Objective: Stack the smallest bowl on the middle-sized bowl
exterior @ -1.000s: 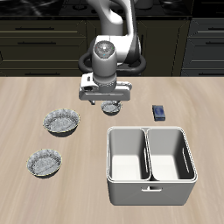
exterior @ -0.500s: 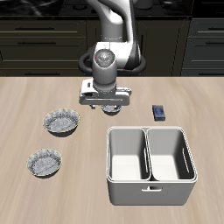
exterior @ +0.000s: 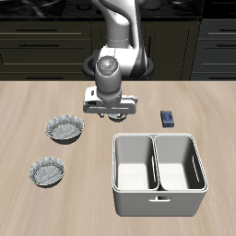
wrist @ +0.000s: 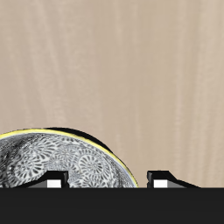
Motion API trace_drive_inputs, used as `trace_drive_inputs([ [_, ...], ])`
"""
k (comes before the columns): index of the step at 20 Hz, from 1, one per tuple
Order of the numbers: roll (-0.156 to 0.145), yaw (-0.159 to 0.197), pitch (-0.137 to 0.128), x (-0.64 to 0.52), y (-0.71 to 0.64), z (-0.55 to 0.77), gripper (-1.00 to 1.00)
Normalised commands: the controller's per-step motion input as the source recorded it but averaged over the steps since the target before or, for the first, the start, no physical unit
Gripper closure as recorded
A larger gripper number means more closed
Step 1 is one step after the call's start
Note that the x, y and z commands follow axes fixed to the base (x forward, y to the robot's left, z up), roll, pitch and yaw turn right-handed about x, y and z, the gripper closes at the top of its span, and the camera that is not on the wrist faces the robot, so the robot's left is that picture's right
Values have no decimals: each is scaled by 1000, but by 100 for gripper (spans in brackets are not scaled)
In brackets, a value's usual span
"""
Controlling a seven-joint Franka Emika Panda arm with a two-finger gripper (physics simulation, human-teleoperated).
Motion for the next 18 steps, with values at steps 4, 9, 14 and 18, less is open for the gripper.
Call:
trace_drive_inputs([
  [4,-11,-22,8,13,-99,28,100],
  [9,1,-2,-8,-1,-35,64,100],
  [14,12,-5,-13,31,9,106,100],
  [18,22,11,-33,32,62,224,100],
])
